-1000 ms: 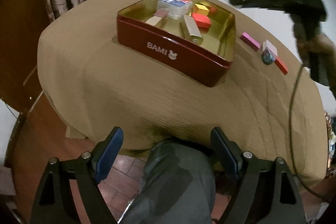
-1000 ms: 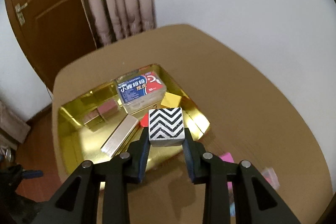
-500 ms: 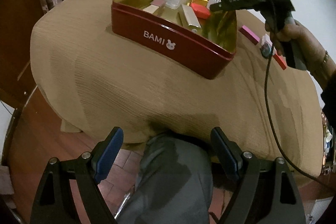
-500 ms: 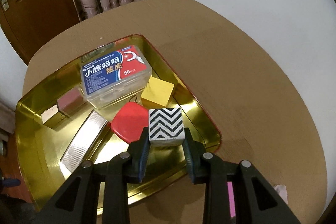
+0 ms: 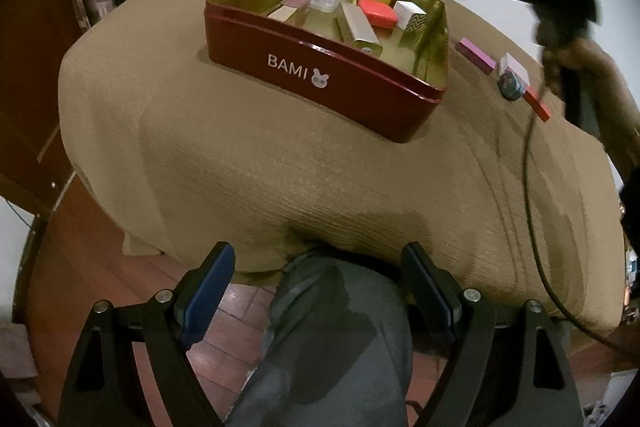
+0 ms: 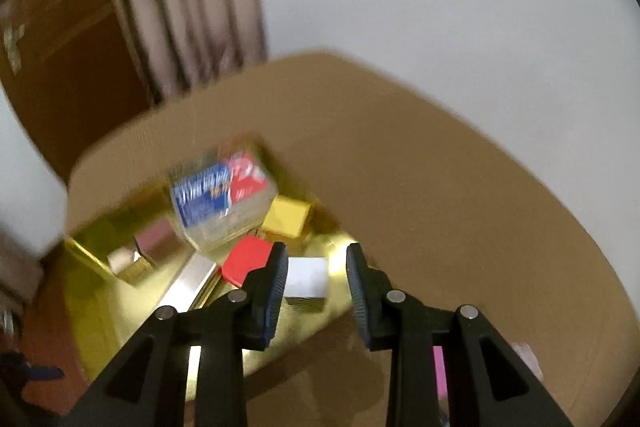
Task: Organize rigid objects
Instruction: 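Move the right gripper back toward the remaining items, then grasp the blue patterned tape roll with the left gripper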
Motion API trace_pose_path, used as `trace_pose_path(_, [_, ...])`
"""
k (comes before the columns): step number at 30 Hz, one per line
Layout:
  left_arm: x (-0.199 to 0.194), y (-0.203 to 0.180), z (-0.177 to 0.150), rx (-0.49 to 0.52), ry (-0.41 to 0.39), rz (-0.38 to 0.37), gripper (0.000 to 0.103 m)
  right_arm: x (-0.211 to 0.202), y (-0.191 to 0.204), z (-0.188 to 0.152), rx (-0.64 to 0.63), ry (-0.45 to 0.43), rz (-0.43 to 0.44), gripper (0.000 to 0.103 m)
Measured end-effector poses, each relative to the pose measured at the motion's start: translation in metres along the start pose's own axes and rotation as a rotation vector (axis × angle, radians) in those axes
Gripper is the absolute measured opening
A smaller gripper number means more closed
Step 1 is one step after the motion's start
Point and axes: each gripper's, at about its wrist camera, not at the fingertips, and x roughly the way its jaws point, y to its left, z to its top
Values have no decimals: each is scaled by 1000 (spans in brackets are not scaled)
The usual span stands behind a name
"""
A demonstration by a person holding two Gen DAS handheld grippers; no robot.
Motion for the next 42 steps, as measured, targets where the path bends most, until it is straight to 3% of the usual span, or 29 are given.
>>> trace_pose_path(3, [-3, -6, -2, 32, -15, 13, 82, -54, -30, -36, 108, -105, -79, 30])
trace_pose_path(6, [-8, -16, -5, 76, -41, 21, 82, -96, -59, -94, 179, -136, -209, 31])
trace_pose_path(9, [-17, -32, -9, 148, -80, 16, 82, -121, -86, -152, 205, -84, -373, 31])
trace_pose_path(11, [-25, -47, -12, 207, -117, 20, 82, -131, -105, -191, 243, -40, -432, 31])
trace_pose_path(17, [-30, -98, 7, 319, -128, -63, 82, -145, -139, -261, 346, 8, -517, 31])
trace_pose_path(26, [10, -183, 88, 339, -89, -117, 82, -158, -151, -269, 439, -75, -480, 33])
trace_pose_path(28, [26, -197, 103, 334, -78, -74, 82, -165, -160, -276, 490, -80, -453, 42])
trace_pose_path(32, [56, -218, 131, 325, -46, -70, 81, -173, -172, -286, 563, -92, -402, 42])
trace_pose_path(42, [88, -253, 151, 376, -44, -16, 78, -170, -175, -286, 577, -125, -326, 42])
